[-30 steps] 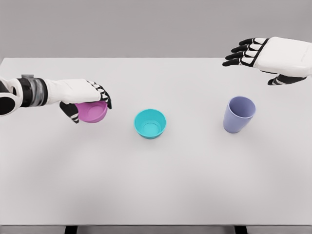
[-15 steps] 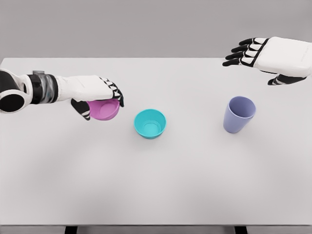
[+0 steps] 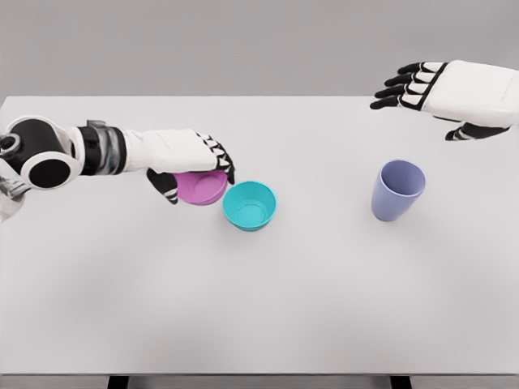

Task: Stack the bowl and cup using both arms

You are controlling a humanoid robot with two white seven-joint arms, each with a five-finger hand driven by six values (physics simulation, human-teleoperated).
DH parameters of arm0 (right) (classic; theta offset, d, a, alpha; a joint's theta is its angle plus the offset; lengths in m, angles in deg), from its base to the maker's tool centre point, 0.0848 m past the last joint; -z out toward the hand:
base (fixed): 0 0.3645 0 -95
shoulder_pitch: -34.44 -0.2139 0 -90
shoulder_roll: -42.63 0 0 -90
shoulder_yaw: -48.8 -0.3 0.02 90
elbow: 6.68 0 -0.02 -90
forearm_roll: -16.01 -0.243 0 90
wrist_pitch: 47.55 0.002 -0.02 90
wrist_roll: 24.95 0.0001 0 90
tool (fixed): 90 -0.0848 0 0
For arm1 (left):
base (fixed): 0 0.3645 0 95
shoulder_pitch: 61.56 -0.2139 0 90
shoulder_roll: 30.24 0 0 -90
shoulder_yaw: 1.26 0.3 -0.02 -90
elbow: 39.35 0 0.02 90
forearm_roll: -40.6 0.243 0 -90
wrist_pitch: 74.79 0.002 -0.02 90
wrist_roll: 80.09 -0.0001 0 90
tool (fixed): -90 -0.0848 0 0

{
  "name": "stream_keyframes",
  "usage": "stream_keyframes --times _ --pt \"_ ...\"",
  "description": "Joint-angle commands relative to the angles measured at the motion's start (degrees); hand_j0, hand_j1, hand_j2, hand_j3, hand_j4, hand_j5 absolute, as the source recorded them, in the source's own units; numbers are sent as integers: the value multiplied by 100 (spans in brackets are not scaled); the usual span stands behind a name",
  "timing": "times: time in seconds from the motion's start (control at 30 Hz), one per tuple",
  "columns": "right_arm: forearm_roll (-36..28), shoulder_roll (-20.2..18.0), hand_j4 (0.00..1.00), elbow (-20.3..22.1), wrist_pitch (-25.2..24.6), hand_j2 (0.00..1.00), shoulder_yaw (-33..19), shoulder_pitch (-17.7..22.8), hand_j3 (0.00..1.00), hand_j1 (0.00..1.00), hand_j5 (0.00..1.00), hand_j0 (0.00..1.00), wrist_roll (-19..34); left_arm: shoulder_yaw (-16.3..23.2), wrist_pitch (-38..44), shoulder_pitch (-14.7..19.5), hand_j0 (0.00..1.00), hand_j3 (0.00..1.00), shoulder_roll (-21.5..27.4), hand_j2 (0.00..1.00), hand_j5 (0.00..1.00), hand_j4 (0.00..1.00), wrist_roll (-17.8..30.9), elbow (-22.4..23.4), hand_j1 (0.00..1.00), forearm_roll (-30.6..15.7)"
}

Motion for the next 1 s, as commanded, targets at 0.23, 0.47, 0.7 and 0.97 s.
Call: stream_keyframes --times 0.23,0.47,0.7,0.97 --pt "-18 4 100 0 -16 100 -3 0 100 100 100 100 -3 5 8 0 75 75 -407 75 75 75 -2 -1 75 51" --pt "-18 4 100 -9 -16 100 -3 0 100 100 100 100 -3 40 34 -9 75 75 -636 75 75 75 -2 16 75 121" --pt "-27 48 100 -9 -16 100 -3 9 100 100 100 100 -3 58 60 -53 75 75 -768 75 75 75 -2 42 75 226" --pt "-18 -75 100 -79 -16 100 -73 202 100 100 100 100 -3 75 87 -79 75 75 -926 75 75 75 -2 86 75 323"
